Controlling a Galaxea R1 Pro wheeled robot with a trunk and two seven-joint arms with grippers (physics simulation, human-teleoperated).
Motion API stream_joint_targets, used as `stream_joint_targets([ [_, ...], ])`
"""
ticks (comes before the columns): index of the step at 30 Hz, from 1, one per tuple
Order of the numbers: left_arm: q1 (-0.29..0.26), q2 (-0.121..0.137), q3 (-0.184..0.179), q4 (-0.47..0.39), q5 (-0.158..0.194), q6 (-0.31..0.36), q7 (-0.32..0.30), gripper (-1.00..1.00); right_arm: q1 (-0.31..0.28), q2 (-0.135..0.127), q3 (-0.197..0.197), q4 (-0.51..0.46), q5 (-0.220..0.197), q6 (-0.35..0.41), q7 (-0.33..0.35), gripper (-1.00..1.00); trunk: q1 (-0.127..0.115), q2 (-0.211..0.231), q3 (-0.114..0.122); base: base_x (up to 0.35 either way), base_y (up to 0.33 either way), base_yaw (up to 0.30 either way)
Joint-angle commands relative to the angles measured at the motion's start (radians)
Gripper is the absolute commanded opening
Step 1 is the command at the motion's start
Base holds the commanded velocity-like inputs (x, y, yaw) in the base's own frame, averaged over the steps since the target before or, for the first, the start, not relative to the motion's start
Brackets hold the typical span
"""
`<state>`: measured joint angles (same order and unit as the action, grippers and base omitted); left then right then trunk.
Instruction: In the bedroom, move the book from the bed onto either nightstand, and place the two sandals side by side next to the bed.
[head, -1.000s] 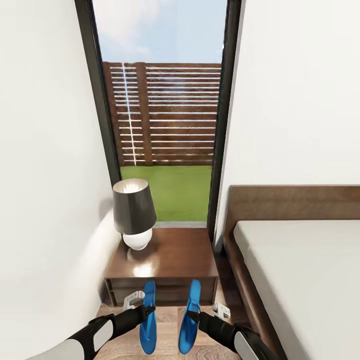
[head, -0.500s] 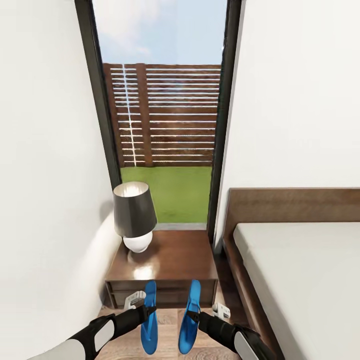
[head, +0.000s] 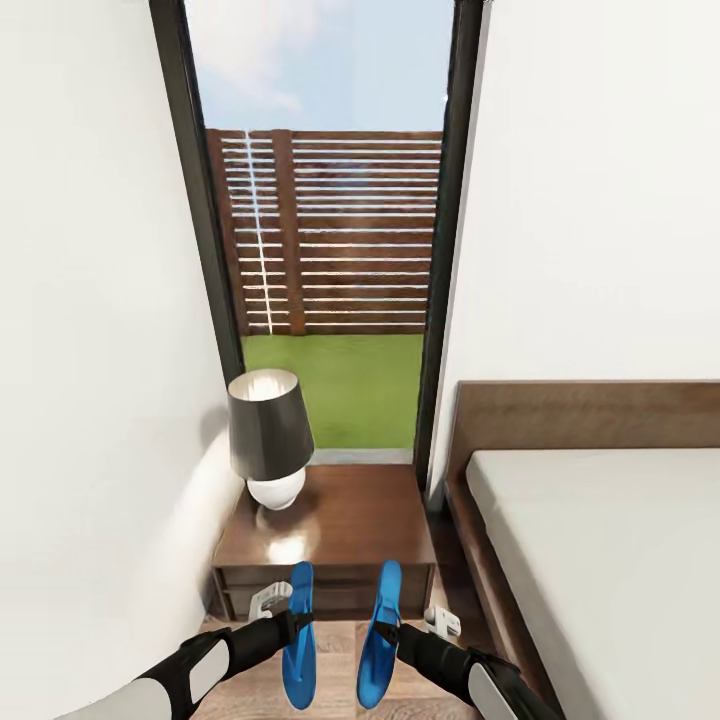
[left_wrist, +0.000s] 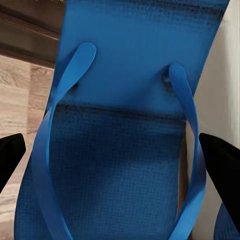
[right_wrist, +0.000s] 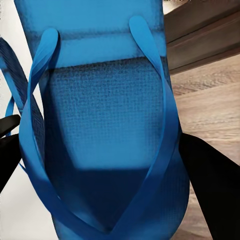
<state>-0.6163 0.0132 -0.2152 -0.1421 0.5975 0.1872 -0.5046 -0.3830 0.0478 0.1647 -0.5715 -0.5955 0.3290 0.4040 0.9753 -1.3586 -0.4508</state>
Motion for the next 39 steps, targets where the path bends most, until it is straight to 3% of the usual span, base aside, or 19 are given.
stream_joint_targets([
  [1,0.000,0.001,-0.006,-0.001,0.010,0.008,-0.002,-1.00,0.000,0.000,0.001,-0.001,-0.007,0.005,-0.001,-1.00,-0.004,0.007,0.002,0.000,0.000,0.000],
  [39,0.000,-0.019,-0.006,0.001,0.009,0.008,0.000,-1.00,0.000,0.000,0.001,-0.001,-0.006,0.005,-0.001,-1.00,-0.150,0.273,0.121,0.000,0.000,0.000],
])
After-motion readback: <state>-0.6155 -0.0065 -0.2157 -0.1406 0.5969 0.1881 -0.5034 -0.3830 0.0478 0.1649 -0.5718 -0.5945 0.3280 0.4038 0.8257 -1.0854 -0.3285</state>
